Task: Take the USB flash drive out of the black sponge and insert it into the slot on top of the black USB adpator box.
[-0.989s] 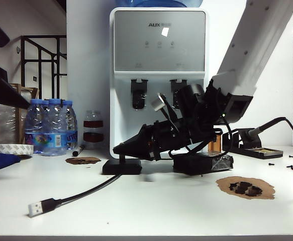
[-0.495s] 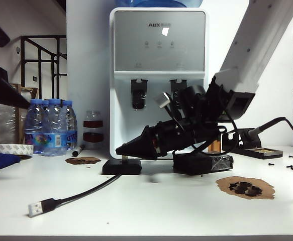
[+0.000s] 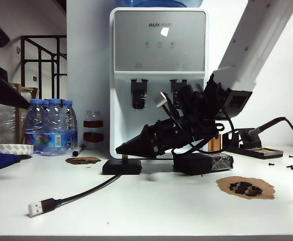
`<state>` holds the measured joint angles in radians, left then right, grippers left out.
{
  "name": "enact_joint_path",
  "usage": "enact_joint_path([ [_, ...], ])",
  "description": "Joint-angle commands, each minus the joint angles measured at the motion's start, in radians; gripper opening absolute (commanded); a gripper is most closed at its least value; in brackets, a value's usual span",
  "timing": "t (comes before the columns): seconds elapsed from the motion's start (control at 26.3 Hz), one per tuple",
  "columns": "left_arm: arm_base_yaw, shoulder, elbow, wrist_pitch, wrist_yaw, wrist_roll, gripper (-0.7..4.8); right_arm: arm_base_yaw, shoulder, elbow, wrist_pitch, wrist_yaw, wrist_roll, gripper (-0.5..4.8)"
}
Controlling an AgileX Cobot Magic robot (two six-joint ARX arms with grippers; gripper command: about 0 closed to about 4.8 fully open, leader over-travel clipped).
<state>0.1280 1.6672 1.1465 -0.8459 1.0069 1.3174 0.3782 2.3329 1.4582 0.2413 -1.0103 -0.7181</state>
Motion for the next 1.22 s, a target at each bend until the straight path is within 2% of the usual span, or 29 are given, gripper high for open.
enact_joint_path([
  [0.04, 0.0, -0.003, 0.001, 0.0, 0.007, 0.008, -0.04, 0.012, 0.009, 0.0, -0.024, 0.004, 0.0, -0.02],
  [0.15, 0.0, -0.003, 0.001, 0.0, 0.007, 0.008, -0.04, 0.014, 0.008, 0.001, -0.021, -0.034, 0.002, -0.02],
  [0.34, 0.0, -0.003, 0.001, 0.0, 0.008, 0.008, -0.04, 0.014, 0.008, 0.001, -0.022, -0.033, 0.044, -0.02],
  [0.57, 0.0, -0.003, 0.001, 0.0, 0.007, 0.008, -0.04, 0.014, 0.008, 0.0, -0.027, 0.014, 0.045, -0.02],
  [0.72, 0.0, -0.003, 0.001, 0.001, 0.007, 0.008, -0.04, 0.013, 0.014, 0.0, -0.093, 0.006, 0.097, -0.02],
  [0.8, 0.0, -0.003, 0.001, 0.001, 0.007, 0.008, -0.04, 0.005, 0.015, -0.003, -0.117, -0.032, 0.097, -0.02],
  [1.1, 0.0, -0.003, 0.001, 0.0, 0.007, 0.008, -0.04, -0.006, 0.018, -0.006, -0.189, 0.043, 0.093, -0.02],
  [1.22, 0.0, -0.003, 0.001, 0.001, 0.007, 0.008, -0.04, -0.006, 0.027, -0.006, -0.206, 0.043, 0.092, -0.02],
])
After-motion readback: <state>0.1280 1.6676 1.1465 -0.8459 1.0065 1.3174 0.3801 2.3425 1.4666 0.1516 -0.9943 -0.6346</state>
